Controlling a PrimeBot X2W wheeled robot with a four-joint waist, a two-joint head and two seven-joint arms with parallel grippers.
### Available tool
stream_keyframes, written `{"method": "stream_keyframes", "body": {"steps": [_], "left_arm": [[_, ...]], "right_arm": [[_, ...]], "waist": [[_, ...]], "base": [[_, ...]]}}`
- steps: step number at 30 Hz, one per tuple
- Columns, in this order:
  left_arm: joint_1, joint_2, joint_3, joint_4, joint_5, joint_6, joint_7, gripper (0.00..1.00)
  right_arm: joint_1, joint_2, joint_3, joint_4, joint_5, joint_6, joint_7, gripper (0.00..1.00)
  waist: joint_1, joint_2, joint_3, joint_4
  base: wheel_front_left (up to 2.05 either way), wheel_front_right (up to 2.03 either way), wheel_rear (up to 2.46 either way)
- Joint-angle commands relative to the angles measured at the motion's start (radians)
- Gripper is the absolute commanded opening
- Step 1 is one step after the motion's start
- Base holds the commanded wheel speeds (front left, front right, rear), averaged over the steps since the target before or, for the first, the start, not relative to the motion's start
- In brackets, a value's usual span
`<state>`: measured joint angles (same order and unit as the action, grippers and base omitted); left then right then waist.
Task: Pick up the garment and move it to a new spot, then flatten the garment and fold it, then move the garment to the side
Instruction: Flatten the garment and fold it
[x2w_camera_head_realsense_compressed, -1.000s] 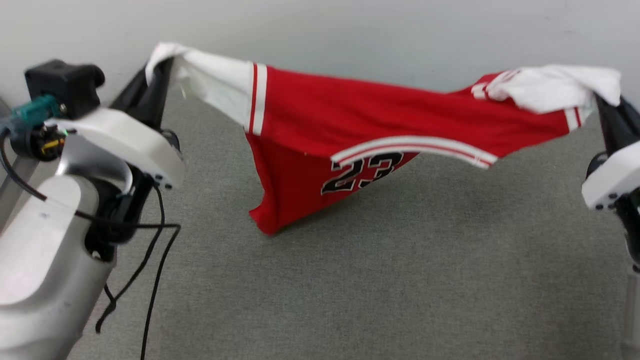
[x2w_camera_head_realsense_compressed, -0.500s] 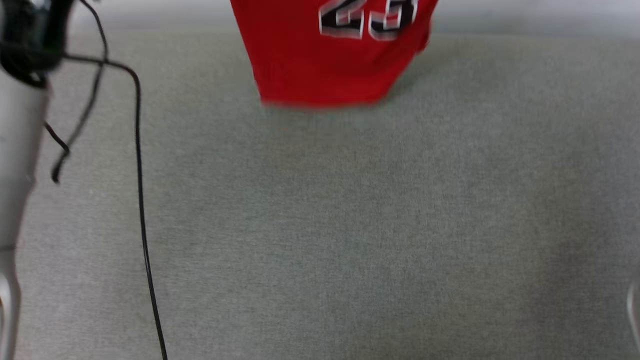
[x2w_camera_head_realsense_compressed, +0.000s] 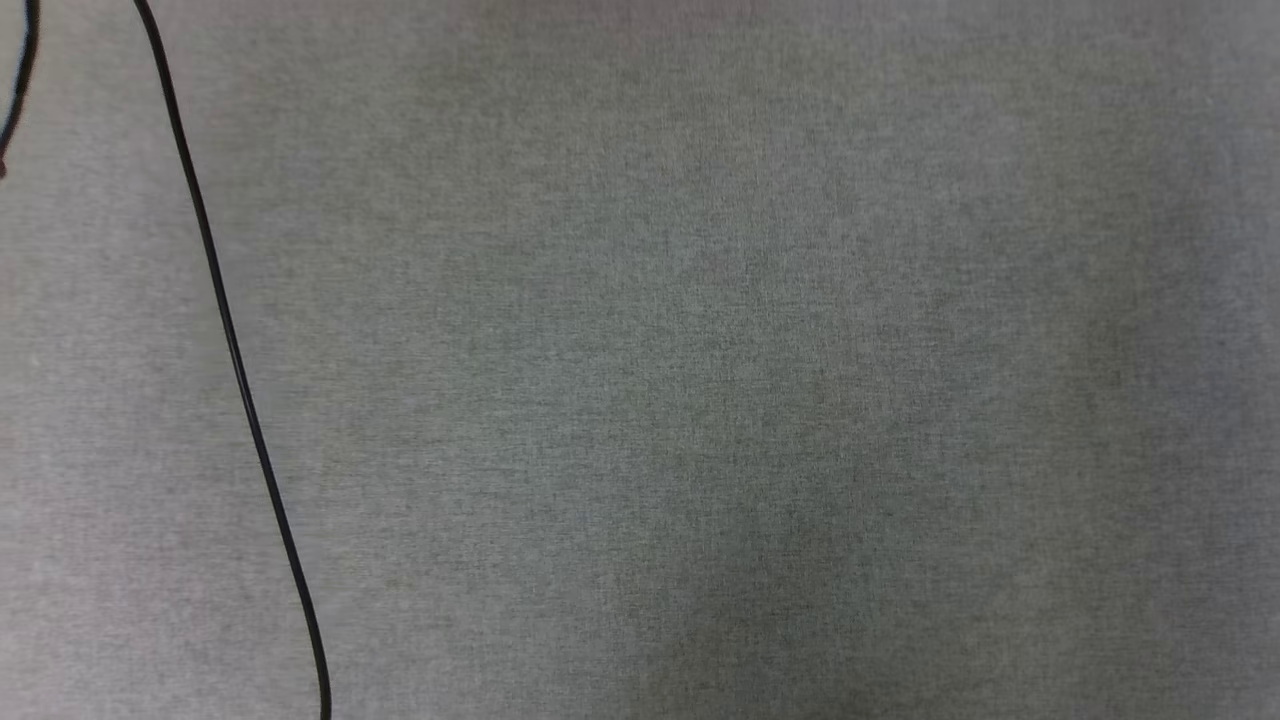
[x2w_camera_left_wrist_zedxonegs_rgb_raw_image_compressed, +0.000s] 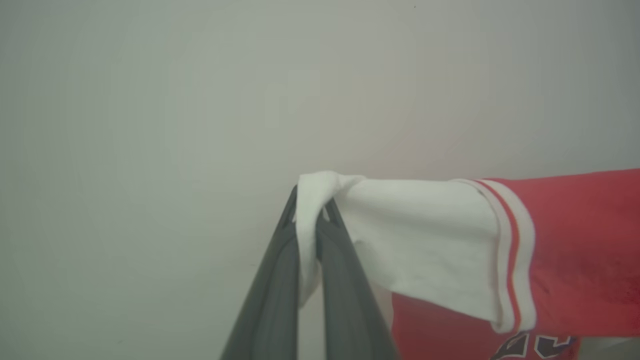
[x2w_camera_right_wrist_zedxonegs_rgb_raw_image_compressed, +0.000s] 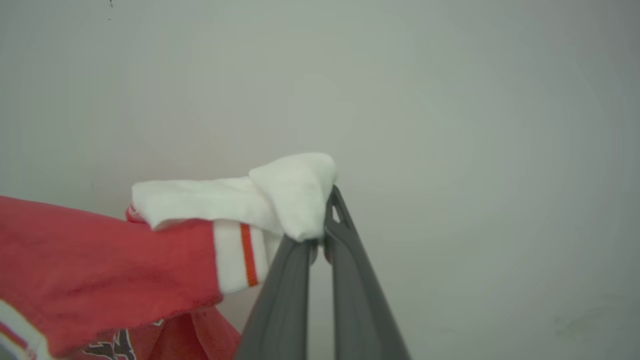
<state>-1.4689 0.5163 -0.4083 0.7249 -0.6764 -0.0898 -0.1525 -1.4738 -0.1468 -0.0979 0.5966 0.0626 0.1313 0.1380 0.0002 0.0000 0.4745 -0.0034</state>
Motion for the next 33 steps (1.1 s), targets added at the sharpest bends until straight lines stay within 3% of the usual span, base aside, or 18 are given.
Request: {"method": "stream_keyframes", "body": {"steps": [1, 10, 18, 25, 33], "left_arm": [[-0.012, -0.009, -0.005, 0.035, -0.009, -0.012, -0.014, 0.0], [0.117, -0.072, -0.038, 0.204, -0.09, -0.039, -0.075, 0.0], [0.359, -0.095, -0.087, 0.169, -0.184, -0.041, -0.108, 0.0], [0.639, -0.083, -0.061, 0.077, -0.199, -0.04, -0.114, 0.0], [0.985, -0.086, 0.016, -0.094, -0.129, 0.0, -0.115, 0.0]], "right_arm": [[-0.001, 0.008, 0.002, 0.038, -0.007, -0.001, -0.017, 0.0], [0.133, 0.04, 0.004, 0.24, 0.014, -0.001, -0.096, 0.0], [0.371, 0.023, 0.025, 0.261, 0.068, -0.001, -0.154, 0.0], [0.685, 0.0, 0.065, 0.15, 0.136, -0.001, -0.157, 0.0], [1.119, 0.006, 0.007, -0.136, 0.184, -0.001, -0.067, 0.0]], "waist": [[-0.0002, 0.0, 0.035, -0.01], [-0.0002, 0.0, 0.04, -0.001], [-0.0002, 0.0, -0.046, 0.023], [-0.0002, 0.0, -0.179, 0.038], [-0.0002, 0.0, -0.341, 0.057]], "base": [[0.0, 0.0, 0.0], [0.0, 0.0, 0.0], [0.0, 0.0, 0.0], [0.0, 0.0, 0.0], [0.0, 0.0, 0.0]]}}
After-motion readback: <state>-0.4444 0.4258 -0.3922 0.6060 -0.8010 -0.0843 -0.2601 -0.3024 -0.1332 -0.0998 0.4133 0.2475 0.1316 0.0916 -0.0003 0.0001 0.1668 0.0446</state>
